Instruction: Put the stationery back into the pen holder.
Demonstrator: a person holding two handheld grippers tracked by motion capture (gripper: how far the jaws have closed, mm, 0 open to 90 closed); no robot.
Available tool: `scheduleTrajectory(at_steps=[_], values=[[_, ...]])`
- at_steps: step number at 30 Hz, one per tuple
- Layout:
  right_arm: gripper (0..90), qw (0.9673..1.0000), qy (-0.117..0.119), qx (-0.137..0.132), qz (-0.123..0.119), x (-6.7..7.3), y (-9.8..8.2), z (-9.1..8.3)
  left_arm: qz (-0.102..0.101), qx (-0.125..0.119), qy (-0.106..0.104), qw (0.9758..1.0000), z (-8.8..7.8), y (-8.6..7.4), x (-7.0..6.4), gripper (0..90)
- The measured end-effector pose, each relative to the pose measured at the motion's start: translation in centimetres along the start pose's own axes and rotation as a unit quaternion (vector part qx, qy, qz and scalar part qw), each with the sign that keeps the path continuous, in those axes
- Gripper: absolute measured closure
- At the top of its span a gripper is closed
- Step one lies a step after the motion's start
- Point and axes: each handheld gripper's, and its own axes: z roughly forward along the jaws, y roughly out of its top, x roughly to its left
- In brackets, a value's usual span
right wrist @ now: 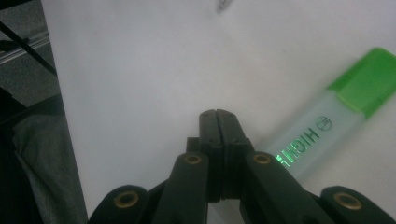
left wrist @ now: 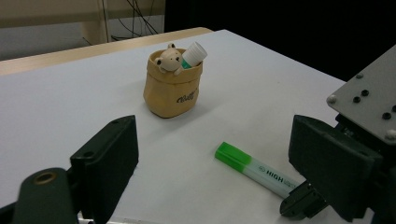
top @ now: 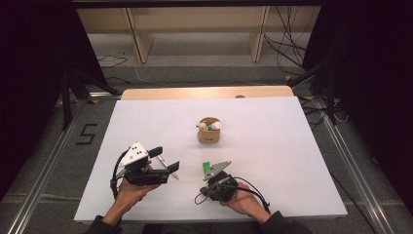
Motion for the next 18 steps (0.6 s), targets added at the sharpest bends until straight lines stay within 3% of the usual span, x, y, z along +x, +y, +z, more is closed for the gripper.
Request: scheduleTrajectory(at_steps=[18], values=[[90.0,0.9982,-0.043,0.04,-0.007,-2.3,-1.8,-2.8,0.001,-0.003,0.004,1.0,-0.1,0.0,0.1,15.5]])
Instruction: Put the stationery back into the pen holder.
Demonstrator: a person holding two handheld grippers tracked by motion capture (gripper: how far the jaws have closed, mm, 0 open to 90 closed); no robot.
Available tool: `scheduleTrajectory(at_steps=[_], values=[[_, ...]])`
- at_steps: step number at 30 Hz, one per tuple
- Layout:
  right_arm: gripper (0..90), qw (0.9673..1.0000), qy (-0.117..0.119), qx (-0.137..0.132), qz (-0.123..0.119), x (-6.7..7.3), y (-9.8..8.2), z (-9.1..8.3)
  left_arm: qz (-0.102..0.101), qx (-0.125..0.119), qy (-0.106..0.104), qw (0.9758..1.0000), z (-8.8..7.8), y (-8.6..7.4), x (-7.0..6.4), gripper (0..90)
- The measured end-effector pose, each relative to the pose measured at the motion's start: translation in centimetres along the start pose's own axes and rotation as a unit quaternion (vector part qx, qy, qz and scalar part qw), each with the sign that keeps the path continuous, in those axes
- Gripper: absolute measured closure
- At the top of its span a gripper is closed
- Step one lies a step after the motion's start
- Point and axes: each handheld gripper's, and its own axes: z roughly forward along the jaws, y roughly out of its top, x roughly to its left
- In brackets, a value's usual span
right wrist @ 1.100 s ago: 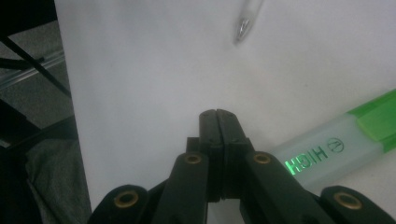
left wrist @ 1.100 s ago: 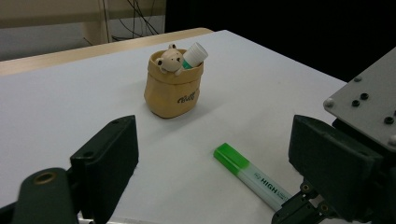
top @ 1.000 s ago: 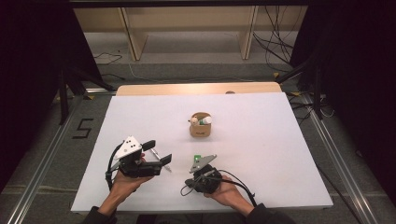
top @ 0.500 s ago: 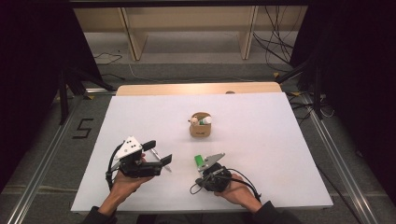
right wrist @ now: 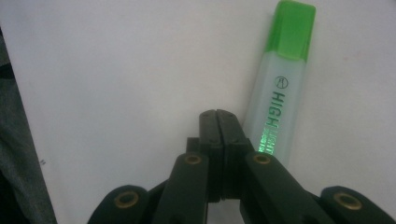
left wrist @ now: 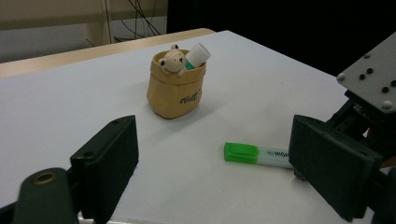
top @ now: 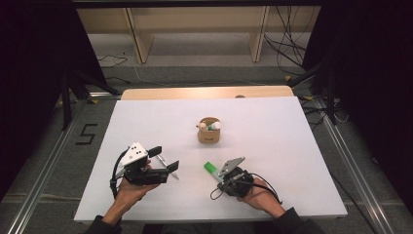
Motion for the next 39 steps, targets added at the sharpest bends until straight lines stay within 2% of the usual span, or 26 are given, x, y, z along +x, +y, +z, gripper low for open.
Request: scheduleTrajectory(at_steps=[6,9,12,15,17,19,25,30,39], values=[[90.0,0.9999,-0.01,0.01,-0.004,-0.6,-0.3,-0.4,0.001,-0.001,0.004,1.0,0.0,0.0,0.1,15.5],[90.0,0.9998,-0.013,0.015,0.004,-0.9,-0.4,-0.7,-0.001,-0.003,0.004,1.0,0.0,0.0,0.2,15.6],[89.4,0.9999,-0.012,0.006,0.007,-1.1,-0.1,-1.2,-0.001,-0.003,0.005,1.0,0.0,0.0,0.1,15.6],[81.5,0.9998,-0.012,-0.012,0.008,-1.3,0.5,-2.1,0.001,-0.002,0.006,1.0,0.0,0.0,0.2,15.6],[69.2,0.9997,-0.014,-0.016,0.013,-1.6,1.0,-2.3,0.003,0.0,0.007,1.0,0.1,-0.1,0.2,15.6],[57.0,0.9997,-0.014,-0.011,0.019,-1.9,1.5,-2.2,0.002,0.0,0.008,1.0,0.1,-0.1,0.2,15.6],[35.4,0.999,-0.018,0.007,0.04,-2.6,2.8,-1.3,-0.001,-0.005,0.009,0.9999,0.0,-0.1,0.3,15.6],[30.0,0.9983,-0.013,0.015,0.055,-3.1,3.7,-0.8,-0.004,-0.01,0.012,0.9999,-0.1,0.0,0.3,15.6],[31.4,0.9981,-0.008,0.032,0.052,-3.5,5.3,0.3,-0.004,-0.009,0.012,0.9999,-0.1,0.0,0.5,15.6]])
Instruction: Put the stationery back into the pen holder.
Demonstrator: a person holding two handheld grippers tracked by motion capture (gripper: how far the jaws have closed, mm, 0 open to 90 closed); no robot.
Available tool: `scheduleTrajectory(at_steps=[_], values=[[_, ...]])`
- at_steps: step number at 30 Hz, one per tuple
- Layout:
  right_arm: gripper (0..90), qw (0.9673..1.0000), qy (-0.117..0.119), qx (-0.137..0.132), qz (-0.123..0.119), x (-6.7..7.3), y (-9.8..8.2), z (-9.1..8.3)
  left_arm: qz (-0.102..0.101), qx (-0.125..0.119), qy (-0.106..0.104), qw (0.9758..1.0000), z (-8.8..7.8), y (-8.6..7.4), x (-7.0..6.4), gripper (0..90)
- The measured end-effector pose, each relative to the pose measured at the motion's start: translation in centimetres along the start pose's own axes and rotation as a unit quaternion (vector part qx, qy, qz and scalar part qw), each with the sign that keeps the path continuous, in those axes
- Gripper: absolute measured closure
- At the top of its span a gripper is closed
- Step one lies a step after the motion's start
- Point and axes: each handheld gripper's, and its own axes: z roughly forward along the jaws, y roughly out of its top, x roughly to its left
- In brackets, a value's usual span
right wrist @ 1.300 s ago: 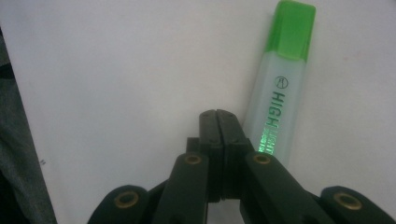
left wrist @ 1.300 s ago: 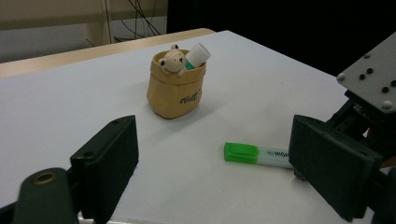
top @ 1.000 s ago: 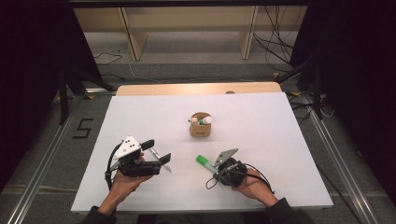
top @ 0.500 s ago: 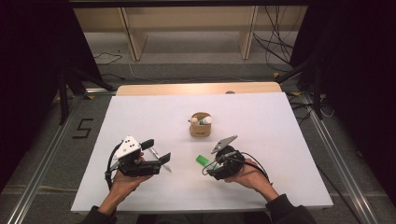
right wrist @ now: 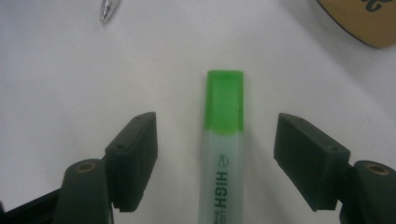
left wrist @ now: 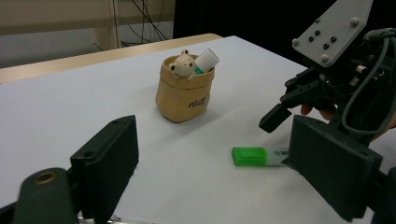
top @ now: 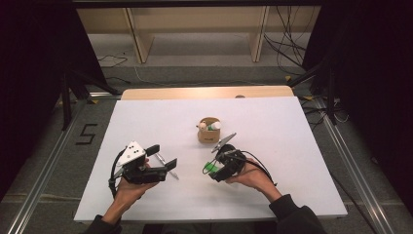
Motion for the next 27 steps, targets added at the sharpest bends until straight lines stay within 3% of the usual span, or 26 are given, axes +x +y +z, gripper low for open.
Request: scheduleTrajectory(at_steps=[13,27], values=[[36.1,0.9993,-0.01,0.036,-0.002,-0.4,0.8,1.7,-0.001,-0.003,0.001,1.0,0.0,0.0,0.0,15.6],[55.8,0.9985,-0.016,0.05,-0.011,-0.1,1.6,2.4,0.0,-0.005,0.001,1.0,-0.1,0.0,0.0,15.6]])
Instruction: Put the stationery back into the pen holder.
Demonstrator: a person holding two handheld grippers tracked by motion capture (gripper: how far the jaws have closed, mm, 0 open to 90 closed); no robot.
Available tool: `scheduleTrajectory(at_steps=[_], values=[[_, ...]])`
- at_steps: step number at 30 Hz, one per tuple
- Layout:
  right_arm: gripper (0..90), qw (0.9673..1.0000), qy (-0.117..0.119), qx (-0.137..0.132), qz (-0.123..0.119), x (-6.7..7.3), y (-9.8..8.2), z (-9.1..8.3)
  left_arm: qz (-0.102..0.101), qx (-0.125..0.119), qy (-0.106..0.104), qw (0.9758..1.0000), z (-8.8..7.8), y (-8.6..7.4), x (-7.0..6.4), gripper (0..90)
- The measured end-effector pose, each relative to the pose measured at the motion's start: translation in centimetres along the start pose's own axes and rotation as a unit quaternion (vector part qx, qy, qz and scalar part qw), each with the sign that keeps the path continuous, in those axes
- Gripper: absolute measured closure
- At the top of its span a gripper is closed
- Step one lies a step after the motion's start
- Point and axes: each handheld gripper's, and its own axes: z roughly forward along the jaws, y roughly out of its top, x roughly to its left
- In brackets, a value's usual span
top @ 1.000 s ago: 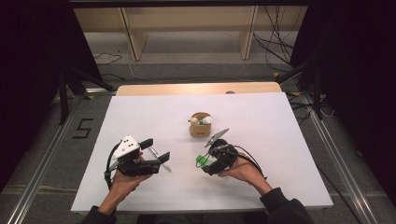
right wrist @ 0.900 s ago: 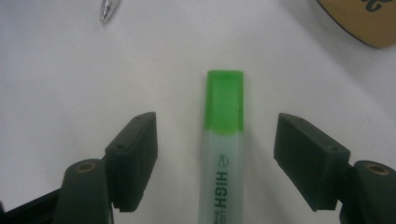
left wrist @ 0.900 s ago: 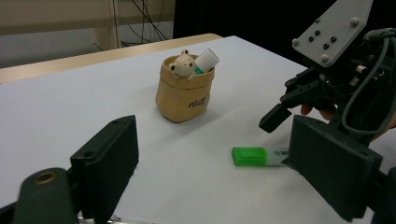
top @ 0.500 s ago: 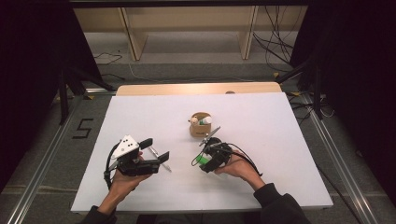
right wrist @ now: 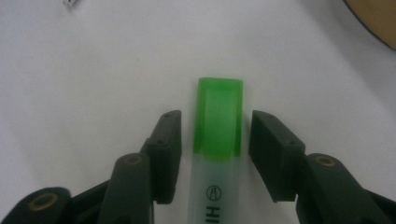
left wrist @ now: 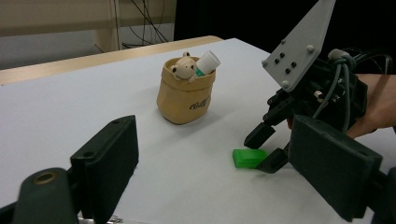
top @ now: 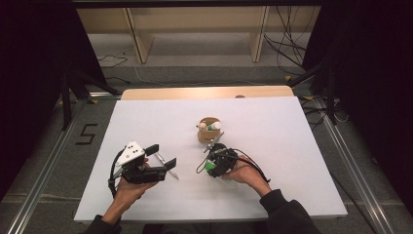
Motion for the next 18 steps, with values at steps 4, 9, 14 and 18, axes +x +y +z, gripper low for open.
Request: scheduleTrajectory(at_steps=[4,9,14,18], values=[[59.3,0.9999,-0.005,0.006,-0.007,0.17,0.24,0.28,0.0,0.002,0.0,1.0,0.02,-0.01,-0.03,15.6],[64.7,0.9997,-0.015,0.01,-0.016,0.33,0.56,0.41,0.0,0.0,0.0,1.0,0.01,0.01,-0.07,15.6],[67.0,0.9995,-0.02,0.014,-0.018,0.59,0.69,0.39,0.0,0.0,0.0,1.0,-0.03,0.03,-0.01,15.6],[67.1,0.9997,-0.015,0.01,-0.017,0.6,0.66,0.26,0.0,0.001,0.001,1.0,0.04,0.03,-0.06,15.6]])
